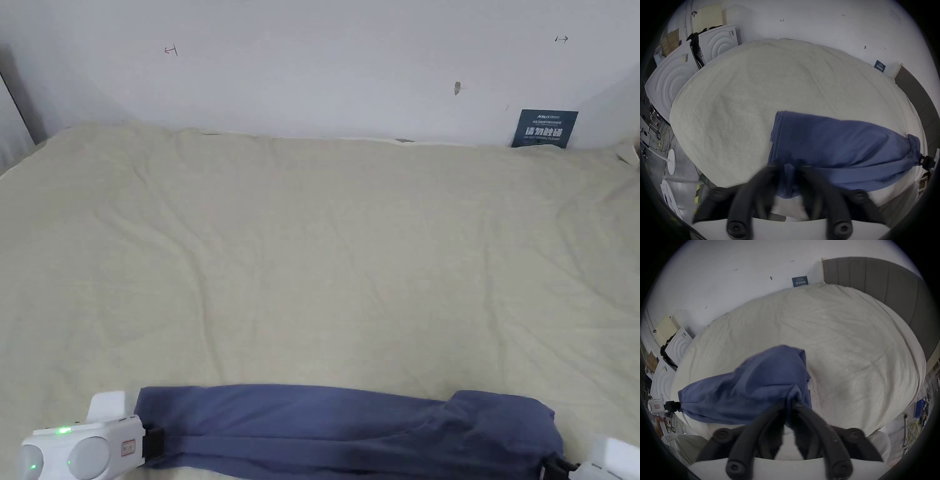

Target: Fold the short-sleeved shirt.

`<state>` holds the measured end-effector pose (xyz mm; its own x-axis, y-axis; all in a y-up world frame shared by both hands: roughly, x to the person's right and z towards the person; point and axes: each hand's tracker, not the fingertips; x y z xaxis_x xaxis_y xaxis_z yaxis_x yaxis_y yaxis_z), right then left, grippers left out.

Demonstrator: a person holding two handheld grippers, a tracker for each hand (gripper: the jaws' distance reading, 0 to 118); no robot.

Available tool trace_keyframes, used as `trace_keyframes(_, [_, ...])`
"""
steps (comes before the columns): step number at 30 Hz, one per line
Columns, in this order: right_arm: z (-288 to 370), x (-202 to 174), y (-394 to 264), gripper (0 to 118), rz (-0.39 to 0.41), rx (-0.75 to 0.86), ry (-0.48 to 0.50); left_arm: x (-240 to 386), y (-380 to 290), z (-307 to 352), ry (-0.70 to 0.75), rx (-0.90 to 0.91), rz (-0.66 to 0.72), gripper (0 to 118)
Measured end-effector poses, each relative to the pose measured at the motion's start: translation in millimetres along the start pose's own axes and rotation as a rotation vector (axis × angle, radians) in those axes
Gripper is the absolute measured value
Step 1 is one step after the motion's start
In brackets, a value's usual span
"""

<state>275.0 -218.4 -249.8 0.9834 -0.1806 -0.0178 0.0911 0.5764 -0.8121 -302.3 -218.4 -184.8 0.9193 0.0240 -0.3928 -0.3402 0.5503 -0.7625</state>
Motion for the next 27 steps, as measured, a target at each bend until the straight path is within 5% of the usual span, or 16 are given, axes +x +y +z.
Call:
trace_keyframes(2, [15, -11, 16, 93, 0.041, 0.060, -0.023, 1, 9, 14, -0.023, 0.041, 0.029, 113])
trace_keyframes(3, [27, -19, 24, 114, 0.061, 0.098, -0.002, 4, 15, 25, -0.068, 0.087, 0.038, 117])
trace_keyframes(11, [125, -87, 91, 112, 0.154, 0.512, 0.089, 50, 73, 139, -0.126, 0.546, 0.000, 114])
trace_keyframes(17, [166, -125, 104, 112, 0.203, 0.741, 0.042, 75, 89, 183, -0.133, 0.803, 0.004, 114])
trace_keyframes(19, [167, -128, 106, 103, 0.228, 0.769, 0.019, 80, 89, 186, -0.131, 0.836, 0.002, 113])
trace_keyframes(21, [169, -133, 105, 70, 0.248, 0.777, 0.009, 85, 86, 187, -0.148, 0.855, -0.004, 95])
trace_keyframes(22, [169, -136, 104, 50, 0.263, 0.781, 0.000, 86, 82, 187, -0.171, 0.870, -0.011, 75])
trace_keyframes(24, [165, -136, 104, 8, 0.300, 0.788, -0.015, 89, 80, 185, -0.174, 0.859, -0.044, 1])
trace_keyframes(27, [162, -137, 101, 1, 0.307, 0.792, 0.002, 89, 79, 177, -0.203, 0.802, -0.067, 0])
